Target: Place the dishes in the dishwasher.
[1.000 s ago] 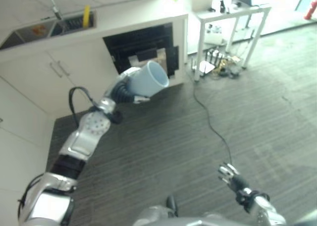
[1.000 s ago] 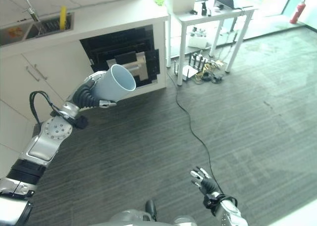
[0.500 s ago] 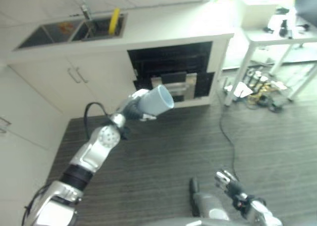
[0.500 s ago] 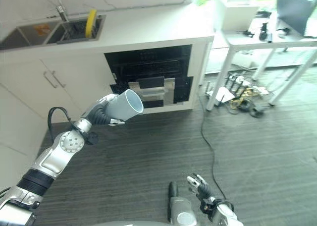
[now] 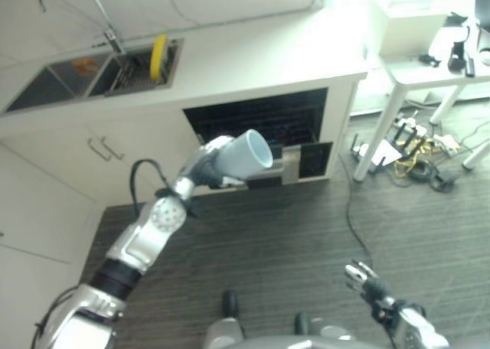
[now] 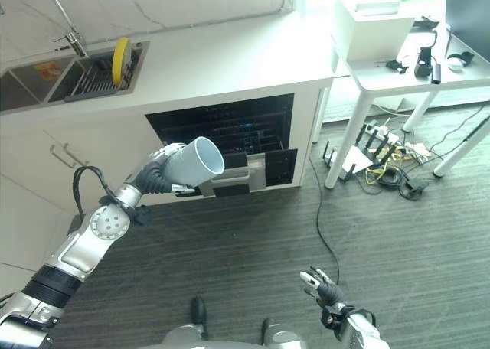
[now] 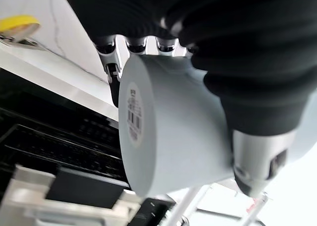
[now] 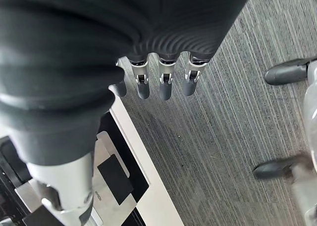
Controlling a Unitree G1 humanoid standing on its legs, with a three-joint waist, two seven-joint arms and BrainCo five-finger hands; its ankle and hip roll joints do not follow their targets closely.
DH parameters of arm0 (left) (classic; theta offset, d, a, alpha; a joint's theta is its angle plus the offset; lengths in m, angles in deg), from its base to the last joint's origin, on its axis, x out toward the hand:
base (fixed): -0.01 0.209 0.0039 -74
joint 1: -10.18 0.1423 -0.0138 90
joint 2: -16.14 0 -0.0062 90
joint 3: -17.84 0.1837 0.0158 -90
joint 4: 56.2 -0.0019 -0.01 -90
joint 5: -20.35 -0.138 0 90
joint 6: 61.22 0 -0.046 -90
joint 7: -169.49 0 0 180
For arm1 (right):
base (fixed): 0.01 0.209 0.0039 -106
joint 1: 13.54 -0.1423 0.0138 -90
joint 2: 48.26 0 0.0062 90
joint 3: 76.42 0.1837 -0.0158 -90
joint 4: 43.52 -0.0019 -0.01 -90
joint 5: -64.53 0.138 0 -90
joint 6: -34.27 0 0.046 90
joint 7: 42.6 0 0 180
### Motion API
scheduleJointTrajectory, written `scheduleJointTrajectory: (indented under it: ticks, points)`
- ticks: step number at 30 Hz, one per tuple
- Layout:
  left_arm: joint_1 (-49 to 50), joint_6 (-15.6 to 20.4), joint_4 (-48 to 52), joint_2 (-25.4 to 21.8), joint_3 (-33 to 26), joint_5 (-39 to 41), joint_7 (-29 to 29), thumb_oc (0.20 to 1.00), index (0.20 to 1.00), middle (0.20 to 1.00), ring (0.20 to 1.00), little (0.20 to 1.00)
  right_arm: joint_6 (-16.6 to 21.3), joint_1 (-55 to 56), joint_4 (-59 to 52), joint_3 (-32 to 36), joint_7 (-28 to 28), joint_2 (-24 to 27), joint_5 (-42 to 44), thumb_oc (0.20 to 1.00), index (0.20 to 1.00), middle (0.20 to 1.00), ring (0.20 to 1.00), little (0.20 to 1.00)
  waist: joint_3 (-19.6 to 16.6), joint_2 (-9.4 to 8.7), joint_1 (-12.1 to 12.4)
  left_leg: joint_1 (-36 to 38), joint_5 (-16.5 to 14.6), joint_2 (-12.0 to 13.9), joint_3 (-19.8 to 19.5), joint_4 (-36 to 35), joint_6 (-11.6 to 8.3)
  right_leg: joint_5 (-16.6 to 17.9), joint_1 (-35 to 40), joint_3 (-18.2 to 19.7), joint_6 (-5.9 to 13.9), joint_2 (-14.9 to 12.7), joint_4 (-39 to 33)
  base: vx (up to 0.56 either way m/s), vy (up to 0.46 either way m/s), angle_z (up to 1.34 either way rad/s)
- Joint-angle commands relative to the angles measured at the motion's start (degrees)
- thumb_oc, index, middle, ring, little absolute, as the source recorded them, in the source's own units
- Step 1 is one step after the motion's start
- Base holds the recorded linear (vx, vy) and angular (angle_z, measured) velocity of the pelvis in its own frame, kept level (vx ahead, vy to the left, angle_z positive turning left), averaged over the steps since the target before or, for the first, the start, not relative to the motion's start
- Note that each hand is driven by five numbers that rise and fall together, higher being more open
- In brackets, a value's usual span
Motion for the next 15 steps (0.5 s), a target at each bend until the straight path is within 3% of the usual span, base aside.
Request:
scheduleJointTrajectory:
  ticks: [1,6,12,15]
  points:
    - [-2.35,0.66,4.13,-0.46,-3.34,2.28,0.49,0.200,0.200,0.200,0.200,0.200,1.84,0.54,-3.89,-0.15,-0.87,-0.60,0.43,1.000,1.000,1.000,1.000,1.000,-2.62,0.89,0.27,5.49,0.45,-4.91,1.16,1.32,2.41,-3.13,-2.96,-3.67,7.00,-5.66,5.95,0.30,0.396,-0.37]
    - [-1.92,1.88,3.89,-0.02,-3.58,0.22,0.85,0.200,0.200,0.200,0.200,0.200,1.53,0.79,-4.52,-0.33,0.28,-2.95,0.53,1.000,1.000,1.000,1.000,1.000,-3.41,0.86,1.02,8.09,-1.41,-8.20,1.81,-0.59,4.91,-2.36,-4.96,-4.58,8.76,-7.03,8.35,0.16,0.205,-0.07]
    - [-1.38,1.14,3.89,0.26,-3.82,-1.34,-0.08,0.200,0.200,0.200,0.200,0.200,0.53,0.16,-5.69,-1.30,0.27,-4.78,-1.28,1.000,1.000,1.000,1.000,1.000,-2.82,0.21,2.54,7.67,-5.02,-10.64,3.38,2.47,8.64,-0.80,-10.52,-5.52,9.64,-7.31,21.78,0.09,0.122,0.00]
    - [-1.66,1.04,3.89,1.04,-3.35,-1.81,-0.31,0.200,0.200,0.200,0.200,0.200,0.87,-0.06,-5.38,-1.68,0.23,-4.73,-0.90,1.000,1.000,1.000,1.000,1.000,-2.42,-0.57,2.13,7.92,-6.13,-11.13,3.06,4.54,8.33,-1.03,-9.89,-4.83,9.16,-7.22,15.47,0.14,-0.095,-0.12]
